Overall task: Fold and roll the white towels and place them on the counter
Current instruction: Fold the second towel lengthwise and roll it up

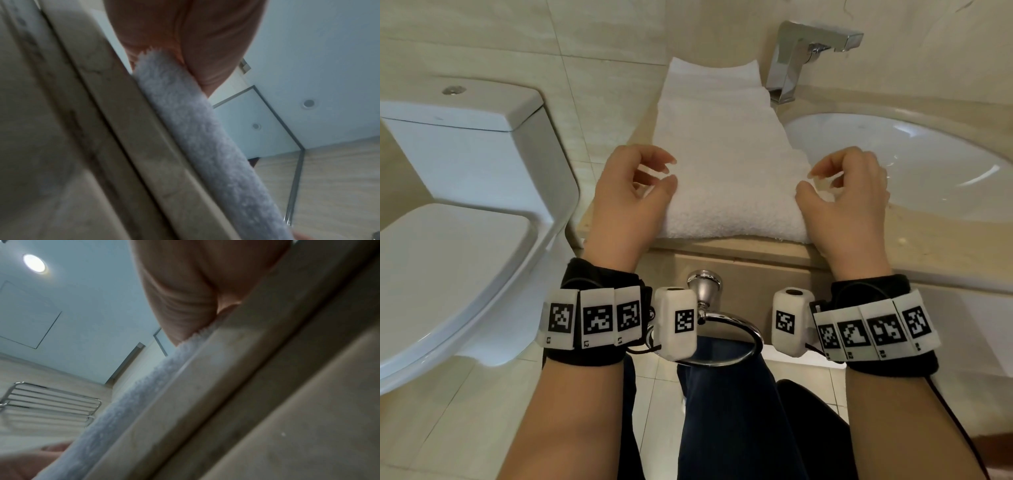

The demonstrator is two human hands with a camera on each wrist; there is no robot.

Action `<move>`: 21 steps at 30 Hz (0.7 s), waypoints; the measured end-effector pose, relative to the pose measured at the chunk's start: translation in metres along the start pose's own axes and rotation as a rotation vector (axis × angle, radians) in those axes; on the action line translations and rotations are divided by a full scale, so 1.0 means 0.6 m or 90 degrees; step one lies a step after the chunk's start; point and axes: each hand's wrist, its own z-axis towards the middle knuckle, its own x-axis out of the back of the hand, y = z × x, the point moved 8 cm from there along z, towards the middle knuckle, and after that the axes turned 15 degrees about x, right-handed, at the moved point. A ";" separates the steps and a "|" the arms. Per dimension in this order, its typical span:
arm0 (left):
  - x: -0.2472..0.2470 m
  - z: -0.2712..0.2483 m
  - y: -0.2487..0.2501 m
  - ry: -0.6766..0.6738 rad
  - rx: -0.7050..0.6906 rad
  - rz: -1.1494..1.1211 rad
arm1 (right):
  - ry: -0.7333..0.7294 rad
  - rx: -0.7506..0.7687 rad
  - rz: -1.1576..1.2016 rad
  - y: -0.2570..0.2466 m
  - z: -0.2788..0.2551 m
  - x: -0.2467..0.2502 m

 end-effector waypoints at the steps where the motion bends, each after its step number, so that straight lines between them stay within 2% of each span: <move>1: 0.002 -0.002 0.001 0.005 -0.004 -0.003 | 0.010 0.011 0.029 -0.003 -0.001 -0.001; 4: 0.010 -0.009 0.002 0.041 -0.006 -0.004 | 0.031 0.039 0.061 -0.008 -0.004 0.000; 7: 0.010 -0.015 0.012 0.053 -0.044 0.042 | 0.031 0.100 0.047 -0.023 -0.006 0.003; 10: 0.002 -0.020 0.008 0.016 -0.075 0.064 | -0.004 0.145 0.006 -0.036 -0.009 0.001; 13: -0.012 -0.028 0.001 -0.049 -0.091 0.105 | -0.071 0.116 -0.042 -0.028 -0.013 -0.006; 17: -0.019 -0.028 -0.003 -0.132 -0.116 0.180 | -0.146 0.156 0.012 -0.029 -0.030 -0.013; 21: -0.017 -0.027 -0.006 -0.115 -0.130 0.206 | -0.187 0.171 -0.006 -0.025 -0.036 -0.018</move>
